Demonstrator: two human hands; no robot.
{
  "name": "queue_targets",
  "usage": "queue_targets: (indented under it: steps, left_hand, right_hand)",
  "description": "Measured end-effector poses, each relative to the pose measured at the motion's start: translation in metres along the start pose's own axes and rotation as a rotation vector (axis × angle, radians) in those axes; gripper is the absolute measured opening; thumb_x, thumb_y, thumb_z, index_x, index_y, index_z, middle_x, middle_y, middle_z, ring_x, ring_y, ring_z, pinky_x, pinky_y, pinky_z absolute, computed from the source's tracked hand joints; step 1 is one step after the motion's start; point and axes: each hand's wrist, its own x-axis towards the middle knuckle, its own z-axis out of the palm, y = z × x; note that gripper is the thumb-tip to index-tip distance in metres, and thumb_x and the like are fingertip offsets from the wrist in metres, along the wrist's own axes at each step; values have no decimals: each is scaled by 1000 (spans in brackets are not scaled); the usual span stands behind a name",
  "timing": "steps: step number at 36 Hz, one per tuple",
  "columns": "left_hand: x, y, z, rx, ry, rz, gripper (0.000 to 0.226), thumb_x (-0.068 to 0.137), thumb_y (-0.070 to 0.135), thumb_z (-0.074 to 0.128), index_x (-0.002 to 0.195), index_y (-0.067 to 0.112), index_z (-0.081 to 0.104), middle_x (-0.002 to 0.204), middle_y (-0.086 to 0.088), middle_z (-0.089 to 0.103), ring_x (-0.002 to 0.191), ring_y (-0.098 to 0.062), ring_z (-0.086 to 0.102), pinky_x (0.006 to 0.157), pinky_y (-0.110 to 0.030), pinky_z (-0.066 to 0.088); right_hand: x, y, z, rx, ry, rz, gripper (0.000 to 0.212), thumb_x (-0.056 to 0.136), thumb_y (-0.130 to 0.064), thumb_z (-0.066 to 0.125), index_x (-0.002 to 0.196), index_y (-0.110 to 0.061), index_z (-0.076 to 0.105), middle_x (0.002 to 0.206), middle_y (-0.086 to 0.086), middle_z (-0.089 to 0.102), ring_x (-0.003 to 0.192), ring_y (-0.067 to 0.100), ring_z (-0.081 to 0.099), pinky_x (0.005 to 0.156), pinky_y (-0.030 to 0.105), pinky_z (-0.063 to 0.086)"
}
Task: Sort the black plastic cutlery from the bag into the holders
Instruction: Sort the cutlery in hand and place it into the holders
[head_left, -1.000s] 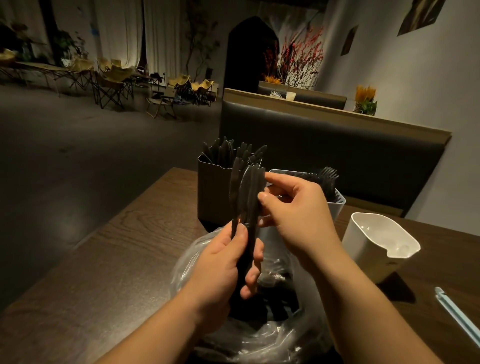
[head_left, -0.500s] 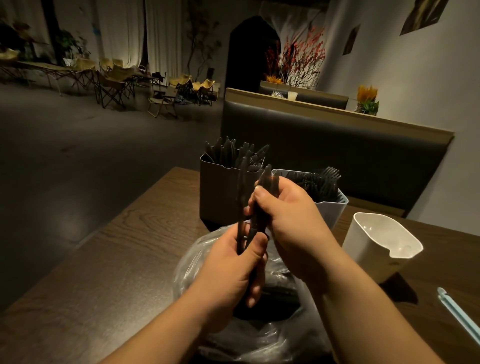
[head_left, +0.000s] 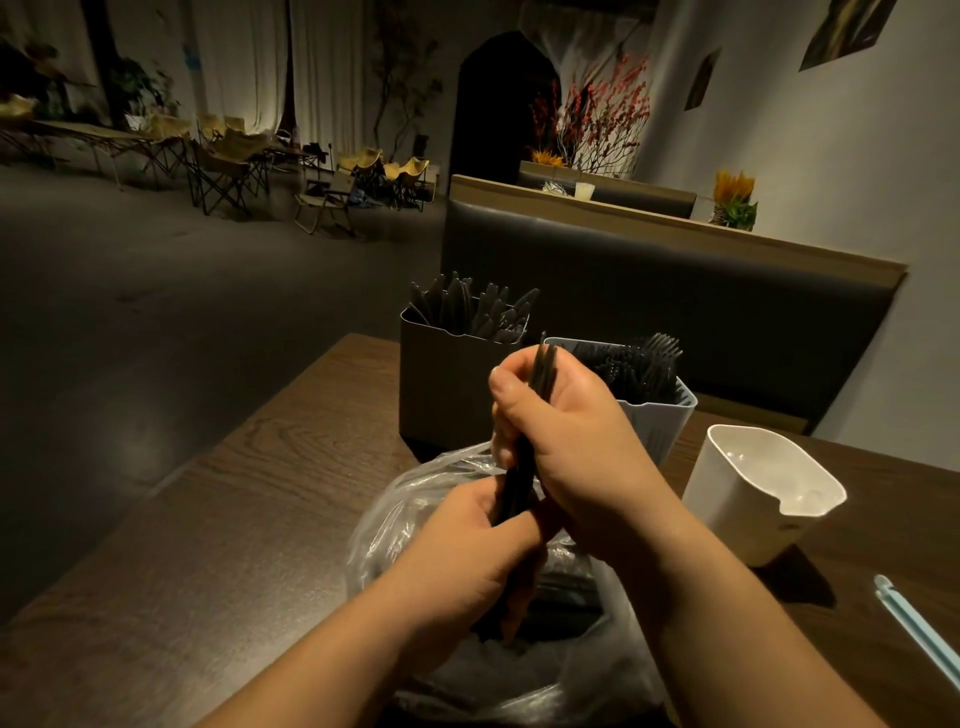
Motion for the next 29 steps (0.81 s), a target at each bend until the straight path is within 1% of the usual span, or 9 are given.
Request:
queue_targets:
  steps: [4,7,10,14,17,19,22,26,29]
  left_hand:
    - [3,-4,-5,193,41,52,30,91,29,74,74,13,55,55,-4,57,46,-19,57,46,-28,47]
    - [2,-6,-4,229,38,9,26,96,19,64,75,13,51,51,-2,53,42,-19,55,42,-25,43]
    - [2,-7,-1,222,69,6,25,95,15,66,73,18,54,47,3,49,39,-13,47,40,-19,35]
    - [2,-4,-2,209,96,20,25,93,15,69,71,23,58,50,1,51,41,-12,48,39,-20,37]
    - [0,-3,-1,217,88,45,30,92,16,71,66,28,60,52,3,51,44,-11,48,44,-23,40]
    - [1,-2,-2,222,99,61,40,92,15,71,57,32,59,49,6,49,43,-9,46,44,-24,39]
    - [0,1,-7,177,58,77,40,90,27,74,55,29,55,48,6,44,41,-10,39,42,-22,33]
    - [-5,8,-16,3,-174,-5,47,67,60,85,56,27,53,50,6,40,42,-9,35,40,-20,26]
    - [-8,13,-21,-89,-273,-24,43,69,50,86,56,25,54,49,2,38,39,-9,33,38,-20,25]
  right_hand:
    - [-1,-10,-4,96,1,-131,6,101,-11,53,96,-12,54,67,-2,51,57,13,49,60,33,46]
    - [-2,-11,-7,57,-23,-158,8,100,-18,55,94,-13,54,63,-5,52,58,14,51,62,36,48]
    - [-3,-11,-7,-207,46,-197,19,96,-30,62,86,-14,58,64,-2,62,64,15,61,69,36,53]
    - [-6,-17,-10,-494,100,-180,31,88,-45,68,80,-15,63,73,7,67,71,18,66,73,43,57]
    - [-9,-24,-9,-474,87,-137,30,85,-43,72,77,-15,65,73,5,70,71,16,67,69,32,57]
    - [-9,-27,-9,-395,70,-114,30,83,-41,74,74,-13,66,69,3,70,61,11,64,55,22,51]
    - [-9,-31,-12,-288,-18,-21,27,81,-34,77,78,-10,66,69,3,67,52,2,52,46,14,39]
    - [-5,-44,-31,-171,-284,104,26,88,-32,69,100,-9,64,90,8,72,62,12,58,48,19,41]
    - [0,-58,-35,-174,-433,107,26,94,-26,62,112,-8,59,102,14,70,74,10,67,56,18,50]
